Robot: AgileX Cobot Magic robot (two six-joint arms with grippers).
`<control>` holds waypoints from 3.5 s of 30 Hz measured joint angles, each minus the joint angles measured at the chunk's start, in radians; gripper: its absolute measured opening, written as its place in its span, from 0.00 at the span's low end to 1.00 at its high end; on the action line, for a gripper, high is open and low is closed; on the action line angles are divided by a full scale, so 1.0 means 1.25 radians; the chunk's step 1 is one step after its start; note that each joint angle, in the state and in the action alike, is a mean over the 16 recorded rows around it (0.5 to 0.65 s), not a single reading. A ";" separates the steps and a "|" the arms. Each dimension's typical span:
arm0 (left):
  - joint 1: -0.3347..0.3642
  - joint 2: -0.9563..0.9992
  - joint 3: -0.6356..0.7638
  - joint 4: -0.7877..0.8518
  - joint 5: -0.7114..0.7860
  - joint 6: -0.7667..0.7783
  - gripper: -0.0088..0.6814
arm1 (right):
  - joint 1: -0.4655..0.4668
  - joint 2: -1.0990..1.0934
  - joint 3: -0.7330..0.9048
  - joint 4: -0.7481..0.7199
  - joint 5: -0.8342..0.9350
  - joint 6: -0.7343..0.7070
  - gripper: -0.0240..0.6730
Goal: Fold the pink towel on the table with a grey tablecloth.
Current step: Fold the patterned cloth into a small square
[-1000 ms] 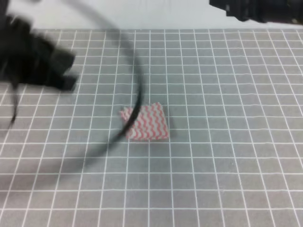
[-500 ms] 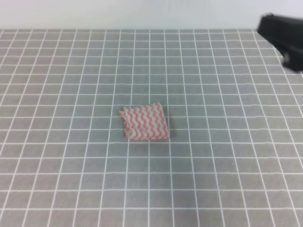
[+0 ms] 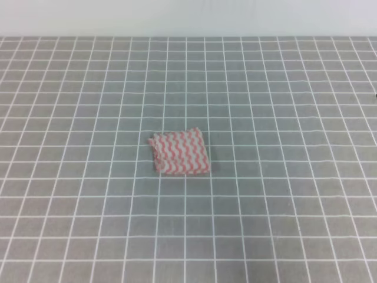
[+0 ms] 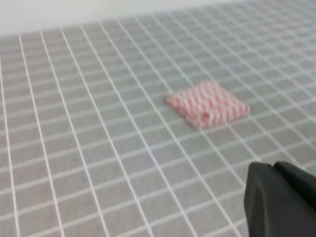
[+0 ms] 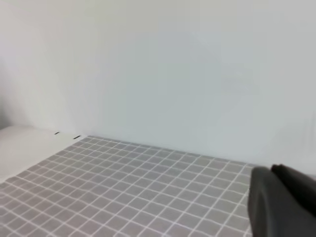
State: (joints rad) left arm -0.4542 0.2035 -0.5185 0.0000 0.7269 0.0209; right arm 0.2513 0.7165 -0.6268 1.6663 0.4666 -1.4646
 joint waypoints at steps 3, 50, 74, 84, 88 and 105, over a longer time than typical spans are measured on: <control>0.000 0.002 0.000 0.000 0.022 0.000 0.01 | 0.000 -0.021 0.016 0.003 0.029 -0.003 0.01; -0.001 0.008 -0.001 0.010 0.048 0.001 0.01 | -0.096 -0.532 0.438 -0.851 -0.262 0.631 0.01; 0.000 0.007 -0.001 0.010 0.049 0.001 0.01 | -0.096 -0.584 0.518 -1.381 -0.145 1.253 0.01; 0.000 0.006 0.000 0.014 0.047 0.001 0.01 | -0.096 -0.583 0.522 -1.381 -0.148 1.253 0.01; 0.006 -0.008 0.008 0.021 0.023 -0.014 0.01 | -0.096 -0.584 0.519 -1.380 -0.145 1.253 0.01; 0.270 -0.182 0.331 -0.003 -0.435 -0.046 0.01 | -0.096 -0.584 0.520 -1.381 -0.145 1.253 0.01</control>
State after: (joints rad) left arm -0.1171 -0.0245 -0.1053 -0.0040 0.1828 -0.0363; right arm 0.1314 -0.0140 0.0238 -0.0596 0.2855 0.1020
